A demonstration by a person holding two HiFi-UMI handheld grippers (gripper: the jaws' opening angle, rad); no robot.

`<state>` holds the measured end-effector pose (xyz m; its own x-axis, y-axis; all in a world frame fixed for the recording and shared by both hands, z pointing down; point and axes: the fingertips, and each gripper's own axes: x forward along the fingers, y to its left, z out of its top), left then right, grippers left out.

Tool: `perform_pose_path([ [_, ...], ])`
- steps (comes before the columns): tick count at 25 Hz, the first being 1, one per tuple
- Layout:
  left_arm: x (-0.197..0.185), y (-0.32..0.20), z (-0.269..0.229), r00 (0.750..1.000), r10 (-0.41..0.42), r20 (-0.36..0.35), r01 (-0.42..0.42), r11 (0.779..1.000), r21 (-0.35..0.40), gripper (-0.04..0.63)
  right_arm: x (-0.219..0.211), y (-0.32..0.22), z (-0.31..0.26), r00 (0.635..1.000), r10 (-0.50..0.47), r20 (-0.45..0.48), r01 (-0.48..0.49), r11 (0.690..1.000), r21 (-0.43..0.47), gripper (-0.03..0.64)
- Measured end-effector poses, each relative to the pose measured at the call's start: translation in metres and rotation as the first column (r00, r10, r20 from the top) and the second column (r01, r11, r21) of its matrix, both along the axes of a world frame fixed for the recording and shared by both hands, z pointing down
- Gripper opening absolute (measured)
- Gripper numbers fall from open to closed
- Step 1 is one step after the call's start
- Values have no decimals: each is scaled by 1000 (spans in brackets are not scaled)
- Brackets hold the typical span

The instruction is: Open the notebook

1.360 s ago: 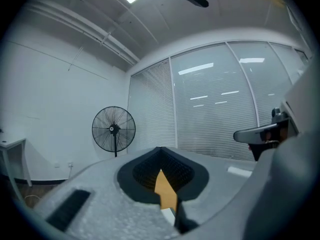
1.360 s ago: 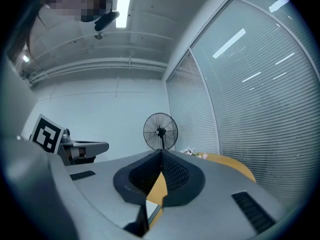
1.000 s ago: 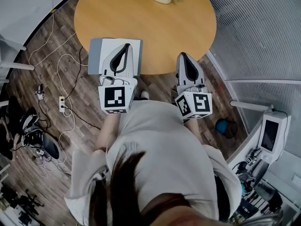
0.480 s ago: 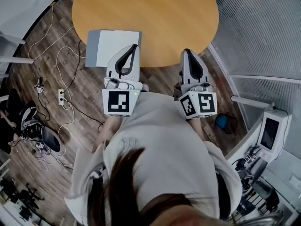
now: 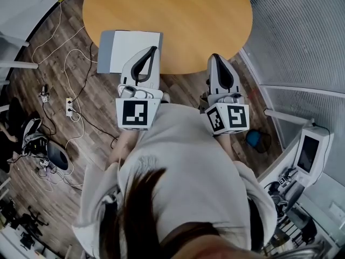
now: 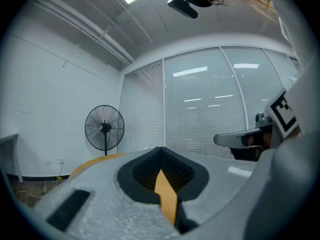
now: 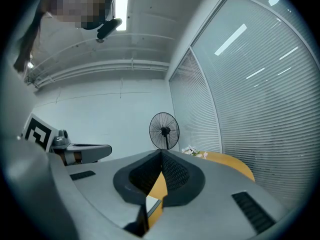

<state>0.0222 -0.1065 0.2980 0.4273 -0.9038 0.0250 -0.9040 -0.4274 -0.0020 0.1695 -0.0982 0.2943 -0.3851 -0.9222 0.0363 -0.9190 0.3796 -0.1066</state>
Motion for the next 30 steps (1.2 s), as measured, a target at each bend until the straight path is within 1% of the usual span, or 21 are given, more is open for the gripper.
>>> perform_pose_path([
  [7,1,3,2,1000,-12,-2,12,1000,-11,15,2,2,1,1000,-6,2,6,1000,0,2],
  [14,3,5,1,1000,-19,12,19,1000,2,15,6,3,-2,1000,-12,3,12,1000,6,2],
  [17,2,4,2,1000,-28,12,28,1000,-5,15,5,2,-1,1000,-19,7,19,1000,8,2],
  [19,2,4,1,999,-31,20,31,999,7,15,6,1,-2,1000,-24,11,24,1000,13,2],
  [25,7,4,3,999,-15,33,15,1000,14,15,6,2,0,1000,-21,14,21,1000,17,2],
  [30,7,5,7,999,-24,41,24,1000,-2,15,2,2,4,999,-35,24,35,999,5,2],
])
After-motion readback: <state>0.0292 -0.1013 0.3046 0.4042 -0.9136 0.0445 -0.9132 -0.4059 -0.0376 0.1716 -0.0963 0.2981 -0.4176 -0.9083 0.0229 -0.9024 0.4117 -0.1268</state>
